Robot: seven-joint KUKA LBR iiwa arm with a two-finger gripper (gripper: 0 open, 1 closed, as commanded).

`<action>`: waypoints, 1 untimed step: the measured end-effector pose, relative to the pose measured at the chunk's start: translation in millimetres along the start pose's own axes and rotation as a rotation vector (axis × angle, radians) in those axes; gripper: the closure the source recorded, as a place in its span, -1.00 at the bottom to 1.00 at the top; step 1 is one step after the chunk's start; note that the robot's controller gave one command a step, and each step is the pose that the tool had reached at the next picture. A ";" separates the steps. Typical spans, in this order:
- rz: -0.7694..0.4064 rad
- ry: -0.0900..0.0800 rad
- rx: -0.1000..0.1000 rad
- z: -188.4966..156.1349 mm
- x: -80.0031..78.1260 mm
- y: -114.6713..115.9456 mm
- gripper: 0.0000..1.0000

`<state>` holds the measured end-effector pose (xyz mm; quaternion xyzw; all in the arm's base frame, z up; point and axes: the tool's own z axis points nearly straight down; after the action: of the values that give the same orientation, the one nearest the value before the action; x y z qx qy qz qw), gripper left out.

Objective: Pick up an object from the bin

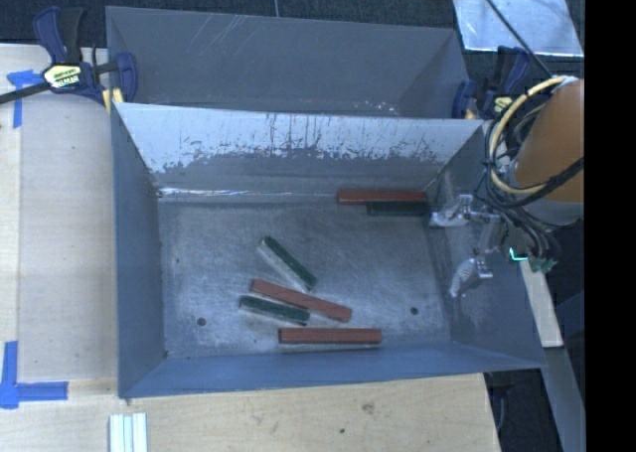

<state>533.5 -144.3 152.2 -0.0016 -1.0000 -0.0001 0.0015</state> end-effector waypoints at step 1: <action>-0.002 -0.006 0.001 -3.0 -1.9 0.3 -1.00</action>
Offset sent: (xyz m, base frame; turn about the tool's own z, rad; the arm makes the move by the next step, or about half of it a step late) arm -0.0173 0.0994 -0.0307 -0.1757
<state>535.4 -144.0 155.2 -0.0004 -1.0000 0.0006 -0.0017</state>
